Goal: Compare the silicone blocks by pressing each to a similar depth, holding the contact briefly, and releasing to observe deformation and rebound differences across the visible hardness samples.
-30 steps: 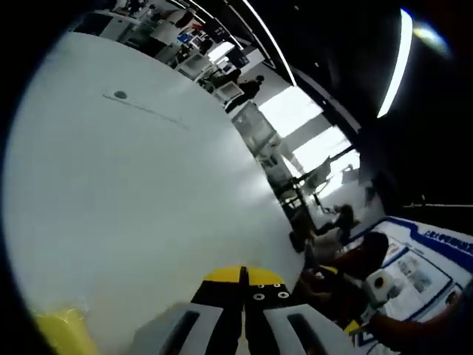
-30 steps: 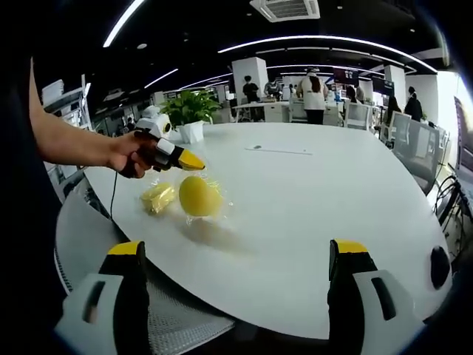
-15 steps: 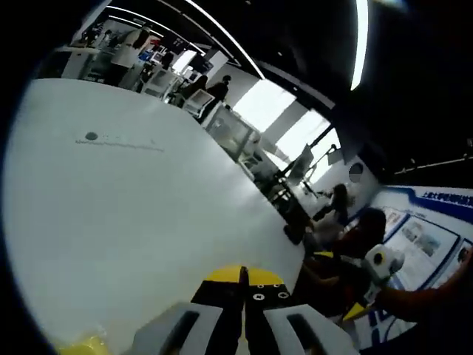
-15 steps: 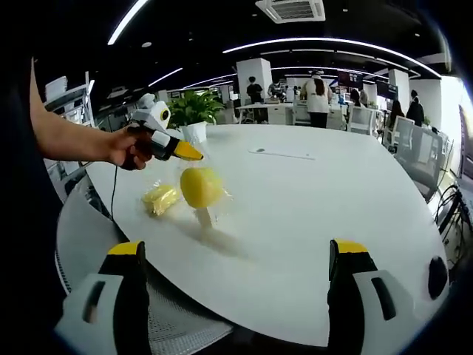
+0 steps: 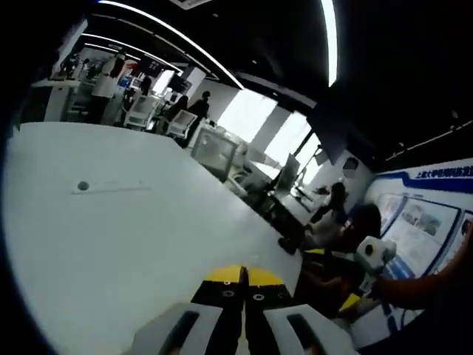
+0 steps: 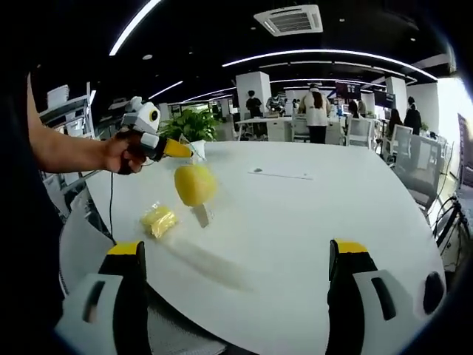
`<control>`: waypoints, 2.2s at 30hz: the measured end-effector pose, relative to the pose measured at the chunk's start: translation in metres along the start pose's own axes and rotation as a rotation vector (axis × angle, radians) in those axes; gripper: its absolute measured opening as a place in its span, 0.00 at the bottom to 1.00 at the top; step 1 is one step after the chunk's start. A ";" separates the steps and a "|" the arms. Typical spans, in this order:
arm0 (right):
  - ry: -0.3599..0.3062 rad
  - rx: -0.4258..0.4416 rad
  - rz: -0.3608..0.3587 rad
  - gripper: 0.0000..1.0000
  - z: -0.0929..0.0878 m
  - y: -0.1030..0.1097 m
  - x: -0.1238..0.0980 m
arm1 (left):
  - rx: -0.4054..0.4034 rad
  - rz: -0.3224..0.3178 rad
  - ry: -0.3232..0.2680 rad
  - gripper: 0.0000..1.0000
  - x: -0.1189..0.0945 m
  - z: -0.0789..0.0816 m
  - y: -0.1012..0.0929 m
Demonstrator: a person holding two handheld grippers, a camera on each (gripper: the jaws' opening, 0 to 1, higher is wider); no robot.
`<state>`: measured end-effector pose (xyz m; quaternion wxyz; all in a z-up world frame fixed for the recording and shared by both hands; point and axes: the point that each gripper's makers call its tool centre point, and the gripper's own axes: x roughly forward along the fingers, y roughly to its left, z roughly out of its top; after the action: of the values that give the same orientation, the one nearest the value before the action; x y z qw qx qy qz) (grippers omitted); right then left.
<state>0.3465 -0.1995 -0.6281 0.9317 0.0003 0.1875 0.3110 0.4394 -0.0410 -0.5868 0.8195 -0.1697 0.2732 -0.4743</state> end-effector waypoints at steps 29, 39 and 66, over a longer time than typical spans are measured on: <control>-0.138 -0.121 0.098 0.96 0.067 0.009 0.022 | 0.076 -0.042 -0.072 0.00 -0.028 0.056 -0.046; -0.166 -0.140 0.200 0.96 0.085 0.027 0.047 | 0.067 -0.078 -0.092 0.00 -0.035 0.065 -0.062; -0.262 -0.055 0.545 0.80 0.130 0.091 0.079 | 0.063 -0.159 -0.104 0.00 -0.052 0.077 -0.095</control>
<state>0.3974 -0.0651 -0.5242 0.8298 0.0656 0.0500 0.5519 0.4009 -0.0410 -0.4596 0.7974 -0.1894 0.2010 -0.5365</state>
